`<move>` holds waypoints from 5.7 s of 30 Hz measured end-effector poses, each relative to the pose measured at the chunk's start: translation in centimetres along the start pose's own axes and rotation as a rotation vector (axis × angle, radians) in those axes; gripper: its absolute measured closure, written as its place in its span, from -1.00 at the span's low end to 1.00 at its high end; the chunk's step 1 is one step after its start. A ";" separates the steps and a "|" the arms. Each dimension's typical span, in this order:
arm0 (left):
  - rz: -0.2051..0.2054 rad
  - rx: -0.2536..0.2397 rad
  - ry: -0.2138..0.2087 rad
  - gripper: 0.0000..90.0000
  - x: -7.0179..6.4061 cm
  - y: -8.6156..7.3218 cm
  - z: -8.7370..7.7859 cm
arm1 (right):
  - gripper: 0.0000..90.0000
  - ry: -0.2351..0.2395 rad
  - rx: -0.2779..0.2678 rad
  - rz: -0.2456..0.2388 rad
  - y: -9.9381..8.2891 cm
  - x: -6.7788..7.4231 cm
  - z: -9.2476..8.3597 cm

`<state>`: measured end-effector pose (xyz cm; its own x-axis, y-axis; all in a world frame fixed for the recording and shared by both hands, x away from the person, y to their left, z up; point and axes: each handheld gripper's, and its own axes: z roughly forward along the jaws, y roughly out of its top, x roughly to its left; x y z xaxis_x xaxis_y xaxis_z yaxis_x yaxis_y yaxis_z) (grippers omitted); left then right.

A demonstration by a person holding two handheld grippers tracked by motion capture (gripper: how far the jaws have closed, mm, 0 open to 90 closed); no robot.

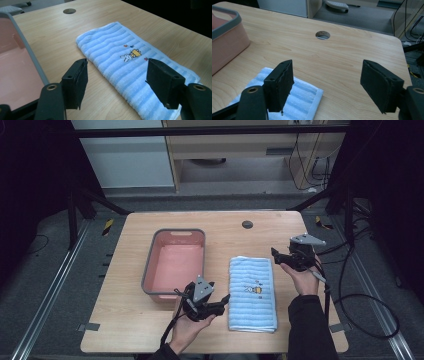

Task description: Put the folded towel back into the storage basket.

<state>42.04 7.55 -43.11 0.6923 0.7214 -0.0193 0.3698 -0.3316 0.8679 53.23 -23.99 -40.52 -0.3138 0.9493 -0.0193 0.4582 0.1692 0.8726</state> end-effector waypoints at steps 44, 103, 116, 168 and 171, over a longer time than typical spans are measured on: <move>-0.054 0.170 -0.057 0.14 -2.2 -4.7 5.8 | 0.09 0.069 0.205 -0.011 -5.4 0.4 6.6; -0.122 0.090 -0.071 0.91 -2.8 -3.6 4.7 | 0.84 0.180 0.165 0.042 -4.7 1.2 4.7; -0.101 0.043 -0.072 0.92 -2.5 -1.6 3.0 | 0.84 0.172 0.100 0.039 -2.9 1.2 2.8; -0.065 -0.150 0.029 0.92 3.2 6.2 -5.8 | 0.84 0.184 -0.135 -0.034 9.2 6.8 -1.7; -0.063 -0.154 0.043 0.92 3.8 6.3 -6.3 | 0.84 0.191 -0.134 -0.037 9.7 7.4 -1.2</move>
<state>43.07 12.02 -34.61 0.6423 0.7643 -0.0573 0.3097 -0.1904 0.9316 54.34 -15.64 -31.57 -0.4860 0.8735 0.0287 0.3325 0.1545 0.9304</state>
